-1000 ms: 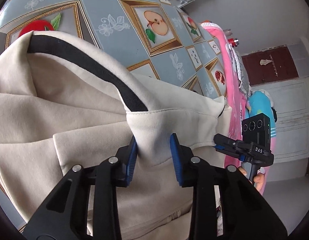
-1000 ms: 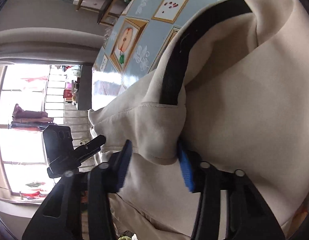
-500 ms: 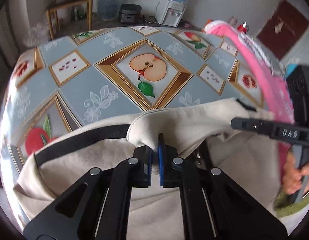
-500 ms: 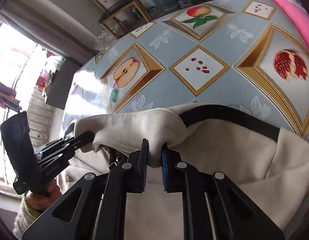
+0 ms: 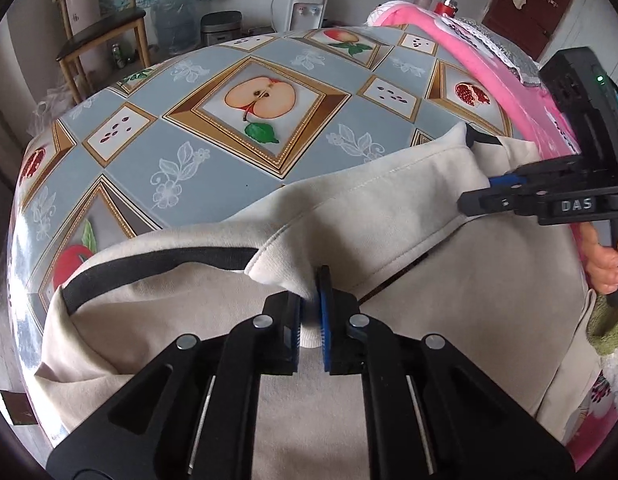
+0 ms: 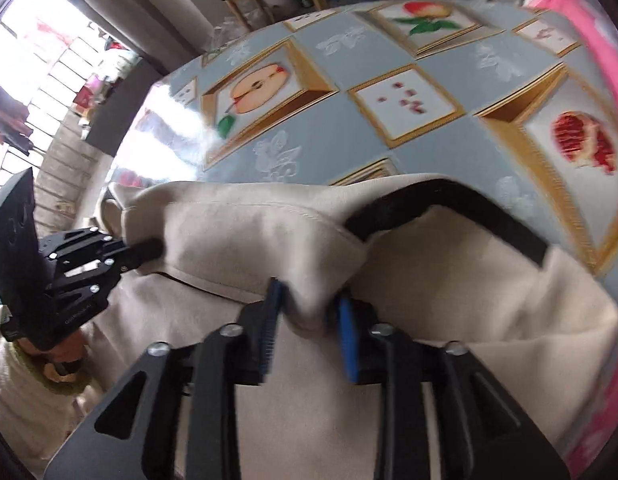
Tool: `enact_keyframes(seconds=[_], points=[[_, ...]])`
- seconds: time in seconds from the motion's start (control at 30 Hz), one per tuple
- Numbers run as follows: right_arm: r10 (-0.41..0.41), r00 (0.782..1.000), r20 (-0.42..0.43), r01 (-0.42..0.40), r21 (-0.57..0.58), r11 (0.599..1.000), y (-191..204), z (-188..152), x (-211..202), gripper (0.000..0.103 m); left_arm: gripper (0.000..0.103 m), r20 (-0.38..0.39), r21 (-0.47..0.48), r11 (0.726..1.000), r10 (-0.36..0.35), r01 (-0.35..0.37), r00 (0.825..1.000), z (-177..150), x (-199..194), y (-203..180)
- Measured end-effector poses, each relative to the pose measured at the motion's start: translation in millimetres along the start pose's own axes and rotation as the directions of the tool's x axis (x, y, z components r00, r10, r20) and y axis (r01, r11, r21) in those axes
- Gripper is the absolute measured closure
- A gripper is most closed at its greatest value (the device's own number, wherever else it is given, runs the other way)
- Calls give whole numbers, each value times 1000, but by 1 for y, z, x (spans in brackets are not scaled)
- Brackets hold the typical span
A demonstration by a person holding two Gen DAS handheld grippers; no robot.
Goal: Fold large clothes
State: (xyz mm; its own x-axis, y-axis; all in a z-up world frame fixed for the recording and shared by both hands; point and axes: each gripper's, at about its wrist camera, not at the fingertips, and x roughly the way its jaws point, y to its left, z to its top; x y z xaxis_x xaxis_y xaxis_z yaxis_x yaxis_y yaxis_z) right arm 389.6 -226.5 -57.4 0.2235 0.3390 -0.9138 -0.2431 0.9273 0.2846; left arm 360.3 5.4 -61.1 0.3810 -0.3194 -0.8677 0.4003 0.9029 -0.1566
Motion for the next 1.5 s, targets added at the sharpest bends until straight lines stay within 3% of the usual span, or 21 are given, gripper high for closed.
enact_keyframes(seconds=[0.07, 0.13, 0.2, 0.27, 0.37, 0.43, 0.53, 0.63, 0.7, 0.8, 0.9, 1.0, 1.07, 1.17, 1.33, 1.43, 1.5], points=[[-103, 992, 71, 102, 19, 995, -3, -7, -26, 61, 95, 2, 13, 1000, 4, -4, 1000, -1, 0, -1], [-151, 977, 151, 144, 59, 988, -4, -11, -49, 61, 95, 3, 19, 1000, 3, -3, 1000, -1, 0, -1], [-131, 966, 223, 118, 73, 990, 5, -10, -64, 61, 95, 2, 25, 1000, 5, -5, 1000, 0, 0, -2], [-61, 965, 256, 56, 27, 998, 23, -5, -65, 61, 95, 3, 38, 999, 11, -11, 1000, 0, 0, -3], [78, 973, 217, -64, -71, 995, 66, 4, -38, 69, 95, 4, 32, 999, 9, -9, 1000, 0, 0, -2], [102, 982, 161, -87, -98, 991, 79, 9, -12, 75, 92, 6, 26, 1000, 14, -14, 1000, 1, 0, -1], [92, 994, 58, -88, -59, 994, 78, 3, 27, 81, 87, 12, -10, 1000, 23, -23, 1000, 5, -1, 8], [124, 990, 66, -122, -31, 992, 67, -3, 26, 86, 82, 30, -98, 995, -26, 29, 999, 9, -8, 27], [123, 991, 61, -122, -24, 992, 67, -3, 25, 86, 82, 61, -115, 993, -17, 24, 998, 9, -18, 32], [75, 995, 68, -71, -63, 995, 76, -1, 27, 86, 83, 165, -157, 987, 53, -27, 985, 8, -47, 37], [43, 996, 75, -37, -84, 996, 80, -3, 27, 86, 85, 228, -217, 975, 12, 39, 974, 7, -65, 41], [32, 996, 80, -25, -88, 996, 80, -1, 30, 86, 85, 178, -124, 991, -18, 41, 984, 11, -52, 14], [28, 996, 81, -20, -96, 995, 80, -4, 28, 87, 84, 91, -77, 996, -32, 39, 995, 14, -29, -4], [-11, 997, 81, 18, -94, 995, 71, -4, 24, 89, 84, -12, -59, 998, 28, -29, 1000, 13, 3, -12], [-136, 982, 131, 139, -9, 990, 20, -10, 3, 99, 84, 9, -80, 997, 7, -6, 1000, 11, 3, -8], [-75, 988, 136, 64, 80, 995, -8, -11, -2, 102, 84, 24, -81, 997, 7, -5, 1000, 8, 4, -8], [-141, 977, 163, 133, 59, 989, 3, -9, -12, 102, 84, 28, -82, 997, 11, -8, 1000, 6, 3, -9]])
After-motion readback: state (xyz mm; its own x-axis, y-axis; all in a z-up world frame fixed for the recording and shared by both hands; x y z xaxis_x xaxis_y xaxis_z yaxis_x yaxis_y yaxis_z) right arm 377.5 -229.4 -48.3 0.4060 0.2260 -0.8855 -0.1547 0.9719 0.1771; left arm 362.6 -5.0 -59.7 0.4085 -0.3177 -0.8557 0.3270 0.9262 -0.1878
